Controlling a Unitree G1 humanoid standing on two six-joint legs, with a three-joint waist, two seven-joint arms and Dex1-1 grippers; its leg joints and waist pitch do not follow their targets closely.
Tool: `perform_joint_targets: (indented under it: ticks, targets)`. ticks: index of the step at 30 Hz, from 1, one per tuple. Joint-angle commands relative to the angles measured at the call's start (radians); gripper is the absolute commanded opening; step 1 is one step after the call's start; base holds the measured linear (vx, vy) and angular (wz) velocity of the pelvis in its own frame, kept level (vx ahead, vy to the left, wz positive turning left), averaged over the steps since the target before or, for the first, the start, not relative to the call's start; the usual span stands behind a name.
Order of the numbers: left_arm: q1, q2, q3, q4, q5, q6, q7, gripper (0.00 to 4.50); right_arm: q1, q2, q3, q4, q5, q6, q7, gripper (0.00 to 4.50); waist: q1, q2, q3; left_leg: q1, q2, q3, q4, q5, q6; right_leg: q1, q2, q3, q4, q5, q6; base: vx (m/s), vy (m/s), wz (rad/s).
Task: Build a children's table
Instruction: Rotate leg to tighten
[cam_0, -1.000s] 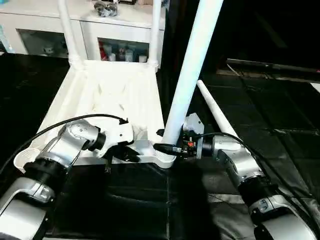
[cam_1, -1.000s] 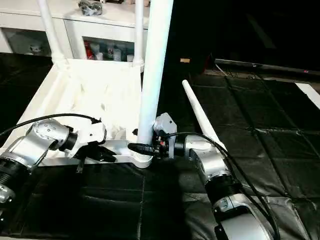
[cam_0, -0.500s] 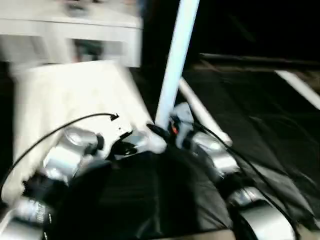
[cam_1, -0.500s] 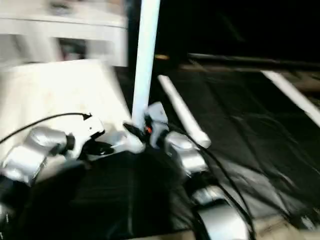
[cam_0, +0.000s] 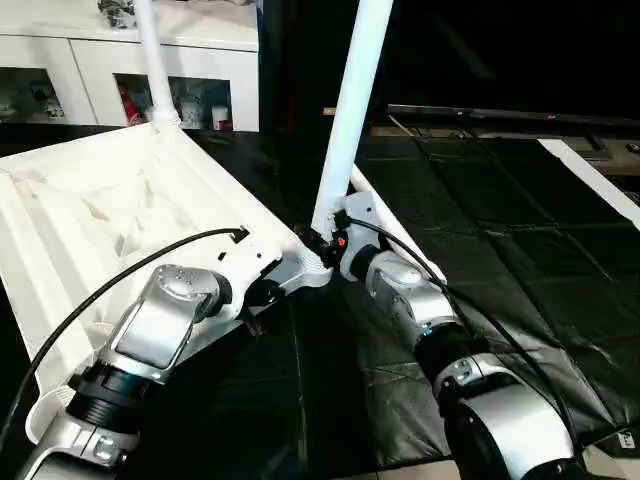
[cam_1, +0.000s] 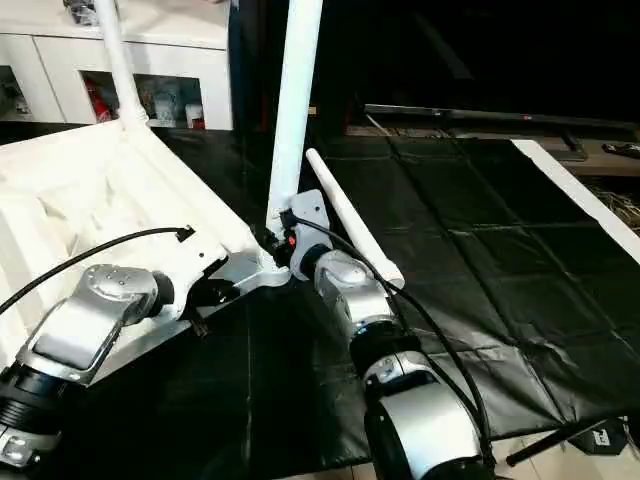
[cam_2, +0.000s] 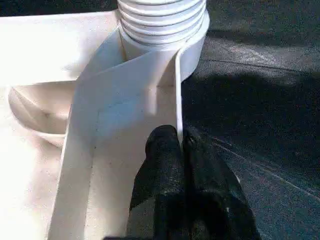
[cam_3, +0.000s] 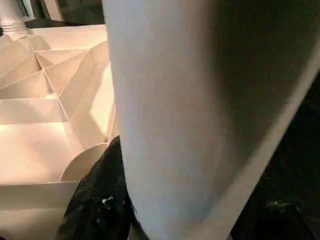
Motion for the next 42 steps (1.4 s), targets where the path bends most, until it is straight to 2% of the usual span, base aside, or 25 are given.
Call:
perform_joint_targets:
  ticks: [1, 3, 5, 9, 10, 11, 12, 13, 14, 15, 16, 17, 18, 20, 21, 24, 27, 31, 32, 35, 36, 37, 39, 42]
  targets:
    - [-0.044, -0.002, -0.002, -0.058, -0.018, -0.011, -0.015, 0.00, 0.055, -0.004, -0.003, 0.121, -0.020, 0.088, -0.023, 2.28, 0.006, 0.033, -0.041, 0.011, 0.049, -0.031, -0.076, -0.414, -0.043, 0.020, -0.105, 0.071, -0.113, -0.440, -0.113, 0.000, 0.000, 0.00]
    - [-0.043, -0.002, 0.004, -0.056, -0.016, -0.011, -0.015, 0.00, 0.052, -0.002, -0.009, 0.125, -0.013, 0.083, -0.019, 2.66, 0.006, 0.036, -0.042, 0.012, 0.050, -0.032, -0.076, -0.418, -0.044, 0.018, -0.106, 0.071, -0.113, -0.442, -0.111, 0.000, 0.000, 0.00]
    - [-0.043, -0.001, 0.005, -0.054, -0.016, -0.013, -0.014, 0.00, 0.050, 0.000, -0.015, 0.128, -0.011, 0.080, -0.017, 2.72, 0.008, 0.036, -0.044, 0.013, 0.051, -0.030, -0.076, -0.408, -0.044, 0.018, -0.105, 0.072, -0.111, -0.415, -0.121, 0.000, 0.000, 0.00]
    - [-0.049, 0.009, 0.003, -0.024, -0.020, -0.052, -0.023, 0.00, 0.058, -0.004, -0.028, 0.110, -0.001, 0.050, 0.014, 3.15, 0.009, 0.039, -0.046, 0.008, 0.052, -0.027, -0.078, -0.372, -0.041, 0.023, -0.101, 0.074, -0.100, -0.317, -0.148, 0.000, 0.000, 0.00]
    - [-0.052, 0.013, 0.002, -0.007, -0.021, -0.070, -0.026, 0.00, 0.068, -0.011, -0.025, 0.097, -0.003, 0.034, 0.023, 3.30, 0.012, 0.050, -0.046, 0.009, 0.052, -0.027, -0.077, -0.364, -0.040, 0.025, -0.102, 0.075, -0.099, -0.297, -0.155, 0.000, 0.000, 0.00]
    - [-0.055, 0.016, 0.000, 0.003, -0.023, -0.080, -0.027, 0.00, 0.073, -0.016, -0.024, 0.092, -0.006, 0.022, 0.030, 3.30, 0.012, 0.044, -0.048, 0.008, 0.051, -0.023, -0.076, -0.355, -0.036, 0.025, -0.101, 0.075, -0.101, -0.282, -0.157, 0.000, 0.000, 0.00]
    - [-0.058, 0.022, -0.004, 0.018, -0.021, -0.099, -0.031, 0.00, 0.081, -0.021, -0.020, 0.083, -0.009, 0.005, 0.042, 3.44, 0.018, 0.047, -0.049, 0.010, 0.053, -0.023, -0.075, -0.336, -0.035, 0.026, -0.102, 0.076, -0.096, -0.250, -0.169, 0.000, 0.000, 0.00]
    - [-0.062, 0.028, -0.007, 0.036, -0.020, -0.118, -0.035, 0.00, 0.095, -0.029, -0.019, 0.064, -0.005, 0.001, 0.076, 3.55, 0.017, 0.047, -0.049, 0.005, 0.051, -0.022, -0.076, -0.326, -0.032, 0.033, -0.099, 0.074, -0.093, -0.237, -0.172, 0.000, 0.000, 0.00]
    - [-0.063, 0.029, -0.007, 0.038, -0.020, -0.122, -0.035, 0.00, 0.098, -0.030, -0.019, 0.060, -0.005, 0.000, 0.080, 3.55, 0.023, 0.046, -0.049, 0.007, 0.051, -0.019, -0.073, -0.308, -0.022, 0.032, -0.101, 0.076, -0.092, -0.228, -0.173, 0.000, 0.000, 0.00]
    - [-0.066, 0.035, -0.011, 0.053, -0.017, -0.142, -0.040, 0.00, 0.112, -0.038, -0.016, 0.040, -0.005, -0.003, 0.101, 3.74, 0.026, 0.049, -0.047, 0.005, 0.049, -0.019, -0.073, -0.300, -0.016, 0.033, -0.100, 0.077, -0.094, -0.229, -0.172, 0.000, 0.000, 0.00]
    - [-0.069, 0.040, -0.014, 0.068, -0.015, -0.163, -0.047, 0.00, 0.130, -0.046, -0.015, 0.013, 0.001, -0.005, 0.124, 3.74, 0.030, 0.057, -0.048, 0.003, 0.050, -0.018, -0.072, -0.276, -0.014, 0.037, -0.103, 0.078, -0.093, -0.215, -0.174, 0.000, 0.000, 0.00]
    - [-0.072, 0.044, -0.016, 0.080, -0.014, -0.179, -0.052, 0.00, 0.148, -0.054, -0.016, -0.013, 0.008, -0.005, 0.147, 3.94, 0.035, 0.053, -0.050, 0.006, 0.052, -0.015, -0.071, -0.260, -0.007, 0.037, -0.102, 0.078, -0.093, -0.192, -0.169, 0.000, 0.000, 0.00]
    - [-0.074, 0.048, -0.019, 0.091, -0.012, -0.197, -0.059, 0.00, 0.168, -0.062, -0.017, -0.045, 0.017, 0.001, 0.165, 3.94, 0.035, 0.050, -0.050, 0.004, 0.051, -0.017, -0.073, -0.248, -0.004, 0.039, -0.099, 0.077, -0.090, -0.173, -0.173, 0.000, 0.000, 0.00]
    - [-0.075, 0.060, -0.027, 0.108, -0.015, -0.232, -0.084, 0.00, 0.206, -0.081, -0.022, -0.107, 0.040, 0.002, 0.216, 4.07, 0.036, 0.055, -0.052, 0.003, 0.053, -0.016, -0.071, -0.214, 0.003, 0.043, -0.098, 0.075, -0.081, -0.114, -0.188, 0.000, 0.000, 0.00]
    - [-0.075, 0.062, -0.028, 0.111, -0.016, -0.237, -0.090, 0.00, 0.215, -0.086, -0.024, -0.122, 0.047, 0.006, 0.229, 4.29, 0.036, 0.056, -0.052, 0.002, 0.053, -0.016, -0.071, -0.211, 0.005, 0.044, -0.098, 0.075, -0.081, -0.106, -0.190, 0.000, 0.000, 0.00]
    - [-0.073, 0.082, -0.040, 0.127, -0.018, -0.272, -0.127, 0.00, 0.256, -0.116, -0.018, -0.200, 0.056, -0.002, 0.282, 4.41, 0.034, 0.054, -0.051, -0.001, 0.052, -0.016, -0.071, -0.210, 0.007, 0.047, -0.099, 0.074, -0.082, -0.111, -0.197, 0.000, 0.000, 0.00]
    - [-0.069, 0.113, -0.055, 0.161, -0.028, -0.381, -0.200, 0.00, 0.291, -0.169, -0.003, -0.299, 0.076, 0.043, 0.364, 4.46, 0.037, 0.052, -0.049, -0.001, 0.051, -0.016, -0.071, -0.220, 0.013, 0.048, -0.101, 0.074, -0.089, -0.159, -0.180, 0.000, 0.000, 0.00]
    - [-0.071, 0.141, -0.075, 0.193, -0.040, -0.439, -0.260, 0.00, 0.302, -0.233, 0.026, -0.362, 0.070, 0.044, 0.475, 4.46, 0.041, 0.049, -0.048, 0.002, 0.051, -0.015, -0.070, -0.220, 0.018, 0.045, -0.099, 0.074, -0.091, -0.182, -0.168, 0.000, 0.000, 0.00]
    - [-0.072, 0.153, -0.081, 0.212, -0.046, -0.479, -0.298, 0.00, 0.303, -0.273, 0.048, -0.390, 0.057, 0.037, 0.535, 4.46, 0.043, 0.047, -0.048, 0.003, 0.051, -0.014, -0.069, -0.220, 0.019, 0.044, -0.099, 0.074, -0.091, -0.188, -0.169, 0.000, 0.000, 0.00]
    - [-0.074, 0.163, -0.090, 0.227, -0.041, -0.526, -0.321, 0.00, 0.299, -0.298, 0.058, -0.398, 0.049, 0.037, 0.567, 4.46, 0.050, 0.045, -0.049, 0.003, 0.052, -0.013, -0.067, -0.204, 0.022, 0.044, -0.100, 0.074, -0.089, -0.178, -0.171, 0.000, 0.000, 0.00]
    - [-0.078, 0.178, -0.106, 0.254, -0.040, -0.603, -0.370, 0.00, 0.284, -0.351, 0.075, -0.420, 0.053, 0.063, 0.666, 4.46, 0.054, 0.044, -0.049, 0.003, 0.049, -0.013, -0.065, -0.197, 0.029, 0.045, -0.099, 0.073, -0.090, -0.168, -0.174, 0.000, 0.000, 0.00]
    - [-0.078, 0.180, -0.108, 0.256, -0.043, -0.615, -0.381, 0.00, 0.280, -0.361, 0.079, -0.423, 0.055, 0.070, 0.689, 4.46, 0.059, 0.044, -0.051, 0.006, 0.052, -0.010, -0.064, -0.190, 0.034, 0.044, -0.098, 0.074, -0.087, -0.147, -0.173, 0.000, 0.000, 0.00]
    - [-0.078, 0.185, -0.114, 0.260, -0.057, -0.646, -0.426, 0.00, 0.272, -0.386, 0.097, -0.443, 0.058, 0.098, 0.749, 4.46, 0.063, 0.046, -0.051, 0.004, 0.053, -0.010, -0.063, -0.179, 0.035, 0.046, -0.096, 0.072, -0.082, -0.120, -0.184, 0.000, 0.000, 0.00]
    - [-0.078, 0.194, -0.123, 0.259, -0.066, -0.673, -0.471, 0.00, 0.255, -0.394, 0.116, -0.439, 0.047, 0.102, 0.778, 4.46, 0.067, 0.044, -0.053, 0.003, 0.055, -0.011, -0.063, -0.175, 0.031, 0.046, -0.100, 0.070, -0.078, -0.110, -0.192, 0.000, 0.000, 0.00]
